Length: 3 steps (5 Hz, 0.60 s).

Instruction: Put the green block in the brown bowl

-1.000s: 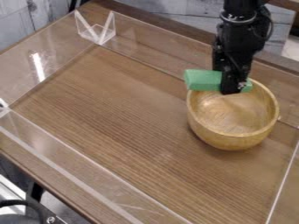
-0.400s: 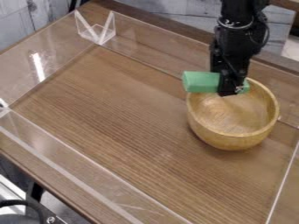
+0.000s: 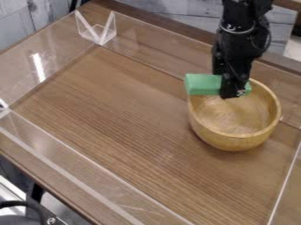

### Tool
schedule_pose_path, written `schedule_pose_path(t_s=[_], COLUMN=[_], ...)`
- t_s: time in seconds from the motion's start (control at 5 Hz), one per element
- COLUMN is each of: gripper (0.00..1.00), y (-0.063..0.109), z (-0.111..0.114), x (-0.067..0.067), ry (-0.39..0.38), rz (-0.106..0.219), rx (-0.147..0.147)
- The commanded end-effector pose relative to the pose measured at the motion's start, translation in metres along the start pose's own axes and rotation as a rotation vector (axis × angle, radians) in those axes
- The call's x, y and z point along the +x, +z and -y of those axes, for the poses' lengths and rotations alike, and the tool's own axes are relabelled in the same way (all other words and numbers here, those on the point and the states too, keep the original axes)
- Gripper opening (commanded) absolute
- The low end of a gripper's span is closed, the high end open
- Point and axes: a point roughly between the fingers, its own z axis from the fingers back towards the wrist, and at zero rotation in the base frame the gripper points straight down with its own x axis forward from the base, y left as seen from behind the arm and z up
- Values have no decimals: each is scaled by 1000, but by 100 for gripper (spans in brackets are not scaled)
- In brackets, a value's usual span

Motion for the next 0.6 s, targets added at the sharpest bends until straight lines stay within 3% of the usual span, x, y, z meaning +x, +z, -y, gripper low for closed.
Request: schedule_pose_path(t_s=[0.0,0.4], gripper=[0,0], y=[26,23], z=[-5,-6], x=[9,9], ry=[-6,-2], rz=[73,86], rx=[65,82])
